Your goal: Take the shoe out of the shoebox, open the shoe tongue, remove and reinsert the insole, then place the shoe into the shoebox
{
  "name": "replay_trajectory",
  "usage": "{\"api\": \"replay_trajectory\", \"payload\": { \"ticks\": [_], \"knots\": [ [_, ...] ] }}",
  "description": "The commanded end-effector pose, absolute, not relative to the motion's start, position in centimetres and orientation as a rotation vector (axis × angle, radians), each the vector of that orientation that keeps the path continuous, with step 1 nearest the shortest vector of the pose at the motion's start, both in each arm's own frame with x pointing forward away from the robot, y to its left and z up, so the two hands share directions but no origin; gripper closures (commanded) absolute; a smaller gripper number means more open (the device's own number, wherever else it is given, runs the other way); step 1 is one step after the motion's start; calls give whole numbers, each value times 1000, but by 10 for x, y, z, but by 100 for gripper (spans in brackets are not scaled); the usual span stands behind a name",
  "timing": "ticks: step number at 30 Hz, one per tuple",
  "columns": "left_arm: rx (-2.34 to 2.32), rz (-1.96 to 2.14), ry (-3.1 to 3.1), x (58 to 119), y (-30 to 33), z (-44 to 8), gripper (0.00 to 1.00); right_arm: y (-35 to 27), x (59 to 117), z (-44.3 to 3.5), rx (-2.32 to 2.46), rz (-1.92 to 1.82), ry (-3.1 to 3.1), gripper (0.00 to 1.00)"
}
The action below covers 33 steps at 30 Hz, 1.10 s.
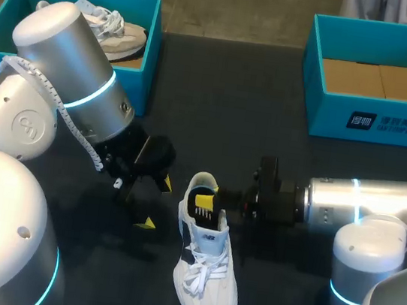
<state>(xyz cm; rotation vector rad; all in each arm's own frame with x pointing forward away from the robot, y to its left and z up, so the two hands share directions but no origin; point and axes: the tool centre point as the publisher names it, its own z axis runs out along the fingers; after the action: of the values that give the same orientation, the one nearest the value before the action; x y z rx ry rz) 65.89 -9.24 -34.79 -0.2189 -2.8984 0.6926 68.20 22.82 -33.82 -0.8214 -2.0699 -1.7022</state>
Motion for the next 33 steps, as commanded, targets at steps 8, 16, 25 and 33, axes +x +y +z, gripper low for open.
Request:
{"api": "replay_trajectory", "payload": {
  "ticks": [8, 16, 25, 33],
  "knots": [
    [-219, 690, -2901, 658, -93, -348, 0, 238, 679, -353, -1019, -1443, -2114, 100],
    [-219, 690, -2901, 658, -93, -348, 0, 237, 658, -364, -993, -1447, -2101, 100],
    [-219, 690, -2901, 658, -93, -348, 0, 234, 664, -342, -921, -1597, -2147, 45],
    [-219, 690, -2901, 658, -93, -348, 0, 239, 672, -321, -836, -1670, -2176, 18]
  ]
}}
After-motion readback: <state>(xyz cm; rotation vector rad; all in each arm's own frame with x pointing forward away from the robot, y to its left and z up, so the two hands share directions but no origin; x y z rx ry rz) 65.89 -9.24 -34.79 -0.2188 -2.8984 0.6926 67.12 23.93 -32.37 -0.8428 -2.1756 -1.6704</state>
